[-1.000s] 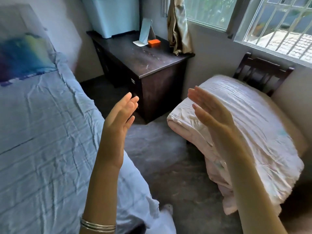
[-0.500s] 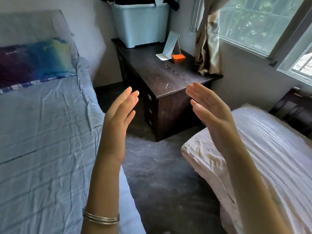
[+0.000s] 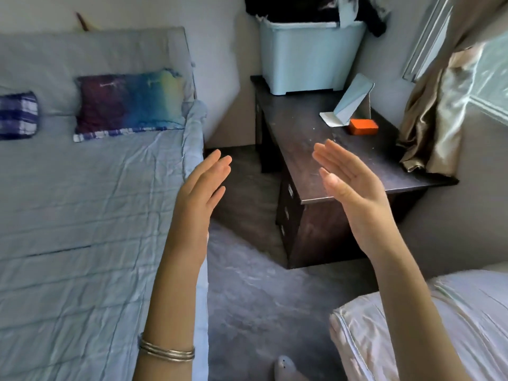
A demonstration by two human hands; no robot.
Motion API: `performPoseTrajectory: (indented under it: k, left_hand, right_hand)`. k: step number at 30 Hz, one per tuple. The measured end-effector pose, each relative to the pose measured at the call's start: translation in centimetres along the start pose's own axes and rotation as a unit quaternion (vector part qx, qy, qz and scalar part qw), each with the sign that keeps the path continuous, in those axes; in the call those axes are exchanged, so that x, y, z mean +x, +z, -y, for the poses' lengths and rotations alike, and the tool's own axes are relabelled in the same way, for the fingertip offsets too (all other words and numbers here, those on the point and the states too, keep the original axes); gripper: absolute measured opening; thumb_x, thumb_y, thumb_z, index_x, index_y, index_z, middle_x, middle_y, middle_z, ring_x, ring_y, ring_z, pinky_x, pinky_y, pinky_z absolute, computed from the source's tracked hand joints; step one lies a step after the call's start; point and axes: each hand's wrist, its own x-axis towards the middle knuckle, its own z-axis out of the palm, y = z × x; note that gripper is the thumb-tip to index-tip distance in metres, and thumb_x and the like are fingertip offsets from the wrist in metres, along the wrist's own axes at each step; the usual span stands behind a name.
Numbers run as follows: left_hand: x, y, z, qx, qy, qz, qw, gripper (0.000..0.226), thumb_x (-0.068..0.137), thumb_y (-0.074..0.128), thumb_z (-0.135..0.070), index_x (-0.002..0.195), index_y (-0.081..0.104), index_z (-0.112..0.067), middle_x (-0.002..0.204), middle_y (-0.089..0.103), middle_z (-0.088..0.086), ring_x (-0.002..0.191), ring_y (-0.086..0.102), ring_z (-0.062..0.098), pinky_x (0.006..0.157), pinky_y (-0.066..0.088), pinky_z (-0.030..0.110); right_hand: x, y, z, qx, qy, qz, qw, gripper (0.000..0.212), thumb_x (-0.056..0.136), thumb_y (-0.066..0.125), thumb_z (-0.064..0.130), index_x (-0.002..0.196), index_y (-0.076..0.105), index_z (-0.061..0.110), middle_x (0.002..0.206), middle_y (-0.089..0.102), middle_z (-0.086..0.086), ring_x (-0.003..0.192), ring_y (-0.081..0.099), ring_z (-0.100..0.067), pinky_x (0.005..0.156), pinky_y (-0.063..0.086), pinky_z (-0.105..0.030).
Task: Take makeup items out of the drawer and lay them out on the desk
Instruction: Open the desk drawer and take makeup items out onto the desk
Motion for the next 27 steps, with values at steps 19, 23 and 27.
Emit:
performPoseTrajectory:
  k: [19, 23, 27]
  left_hand:
    - [21.8, -0.9, 3.5, 0.000, -0.026, -0.085, 0.996, 0.031, 0.072, 0.055, -0.040, 0.102, 0.061, -0.040, 0.130, 0.059, -0.010, 0.122, 0.053, 0.003, 0.107, 0.039, 0.029]
    - [28.5, -3.4, 2.4, -0.012, -0.013, -0.068, 0.998, 0.037, 0.063, 0.061, -0.047, 0.099, 0.064, -0.040, 0.132, 0.057, -0.009, 0.123, 0.052, 0.003, 0.102, 0.040, 0.026]
    - [35.3, -5.2, 1.1, -0.010, -0.002, -0.038, 0.999, 0.034, 0.075, 0.050, -0.039, 0.108, 0.058, -0.038, 0.127, 0.061, -0.011, 0.119, 0.055, 0.001, 0.101, 0.041, 0.025]
  right_hand:
    - [23.5, -1.0, -11.6, 0.045, 0.022, 0.055, 0.997, 0.070, 0.072, 0.067, 0.053, 0.133, 0.048, 0.024, 0.135, 0.057, 0.007, 0.128, 0.050, -0.010, 0.097, 0.044, -0.017]
    - [28.9, 1.2, -13.0, 0.041, 0.013, 0.042, 0.998, 0.068, 0.071, 0.068, 0.054, 0.130, 0.050, 0.027, 0.135, 0.057, 0.006, 0.128, 0.050, -0.010, 0.097, 0.044, -0.017]
    - [34.6, 3.5, -13.6, 0.036, -0.007, 0.022, 0.999, 0.067, 0.070, 0.069, 0.058, 0.129, 0.051, 0.031, 0.135, 0.056, 0.007, 0.130, 0.049, -0.012, 0.107, 0.039, -0.026]
